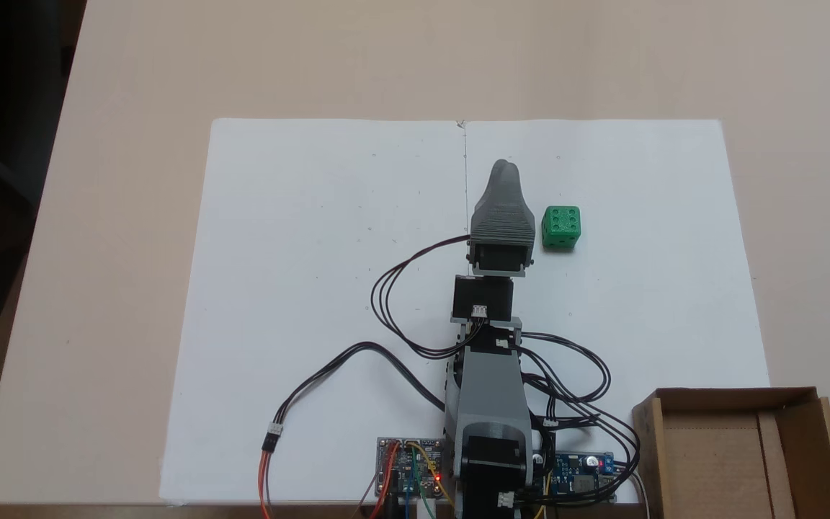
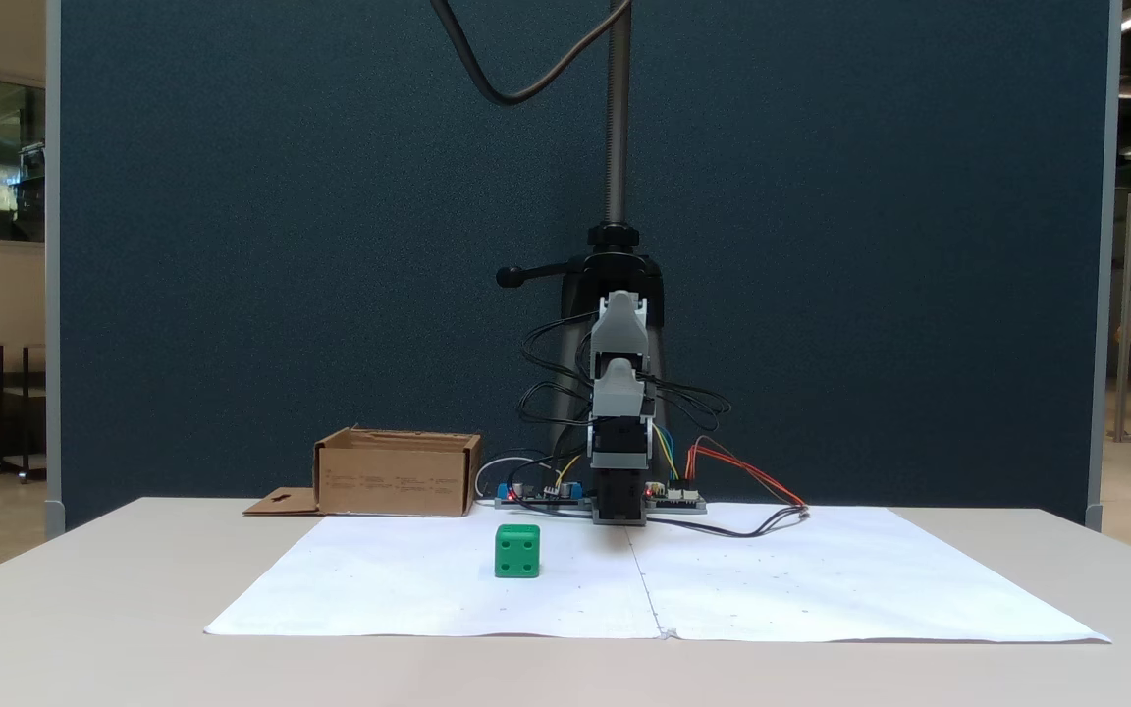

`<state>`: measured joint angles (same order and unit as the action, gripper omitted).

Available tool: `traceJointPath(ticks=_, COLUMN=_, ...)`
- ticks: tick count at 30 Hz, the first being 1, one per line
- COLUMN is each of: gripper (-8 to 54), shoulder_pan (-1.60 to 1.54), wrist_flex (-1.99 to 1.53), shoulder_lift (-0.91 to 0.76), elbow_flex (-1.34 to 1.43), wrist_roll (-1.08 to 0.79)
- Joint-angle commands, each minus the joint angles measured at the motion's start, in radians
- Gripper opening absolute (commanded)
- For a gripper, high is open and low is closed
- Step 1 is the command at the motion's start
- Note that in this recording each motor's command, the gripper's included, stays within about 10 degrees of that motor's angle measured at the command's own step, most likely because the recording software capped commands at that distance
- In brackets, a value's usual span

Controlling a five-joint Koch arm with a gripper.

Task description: Grasp a green dice and put it in the bin.

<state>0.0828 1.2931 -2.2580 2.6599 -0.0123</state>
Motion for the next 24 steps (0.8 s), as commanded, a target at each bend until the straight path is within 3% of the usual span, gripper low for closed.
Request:
traceJointPath(ticks=1, gripper=44.7, shoulder_pan=0.028, wrist_flex=0.173, shoulder_lift=-0.106, elbow_flex=0.175, wrist_roll=0.040)
traceJointPath(ticks=24, gripper=44.7, shoulder_pan=0.095, wrist_flex=0.175, shoulder_lift=-0.106, elbow_flex=0.175, wrist_roll=0.035)
